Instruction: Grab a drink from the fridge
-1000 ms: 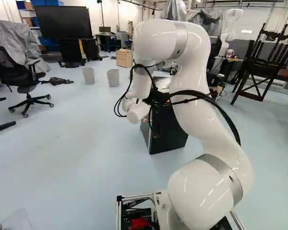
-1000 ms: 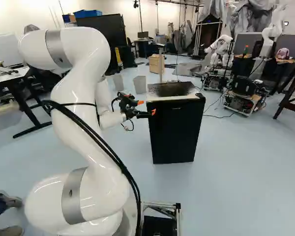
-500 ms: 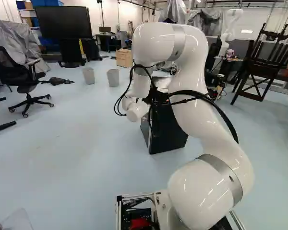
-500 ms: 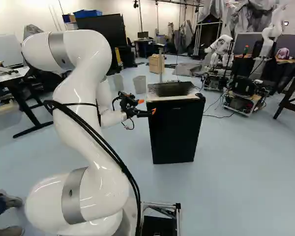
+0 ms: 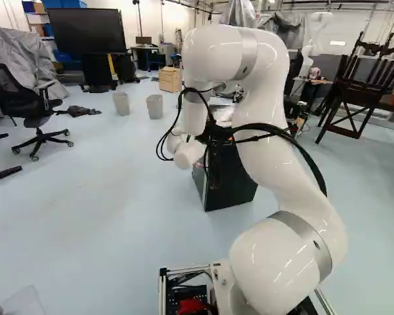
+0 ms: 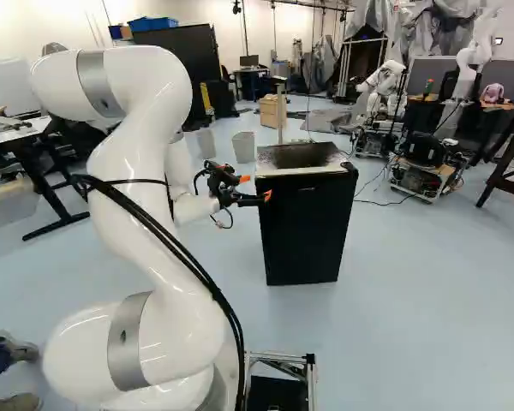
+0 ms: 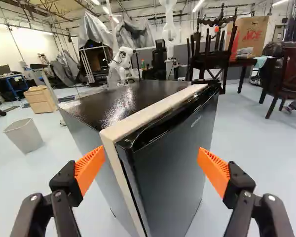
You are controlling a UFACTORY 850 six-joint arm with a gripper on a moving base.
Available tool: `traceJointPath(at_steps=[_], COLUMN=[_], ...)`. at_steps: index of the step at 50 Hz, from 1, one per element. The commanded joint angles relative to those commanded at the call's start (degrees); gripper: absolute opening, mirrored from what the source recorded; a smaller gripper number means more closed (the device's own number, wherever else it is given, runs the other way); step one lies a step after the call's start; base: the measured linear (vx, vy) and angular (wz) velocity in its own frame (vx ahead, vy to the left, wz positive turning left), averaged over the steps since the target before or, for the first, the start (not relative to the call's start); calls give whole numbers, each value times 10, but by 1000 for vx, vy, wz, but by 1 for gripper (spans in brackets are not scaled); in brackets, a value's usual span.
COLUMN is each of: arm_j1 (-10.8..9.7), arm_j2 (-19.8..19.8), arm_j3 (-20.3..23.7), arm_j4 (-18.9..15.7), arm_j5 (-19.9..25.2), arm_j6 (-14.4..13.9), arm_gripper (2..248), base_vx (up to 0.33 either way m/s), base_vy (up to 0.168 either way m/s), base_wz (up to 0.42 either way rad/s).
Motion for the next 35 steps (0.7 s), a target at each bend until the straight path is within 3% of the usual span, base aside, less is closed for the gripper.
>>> traceJointPath(at_steps=[35], arm_j1=[7], arm_j2=[34], arm_j3=[56], arm_j4=[1], arm_j5=[0], arm_j6=[0], arm_gripper=[247], base_vx=[0], base_vy=[0], base_wz=[0])
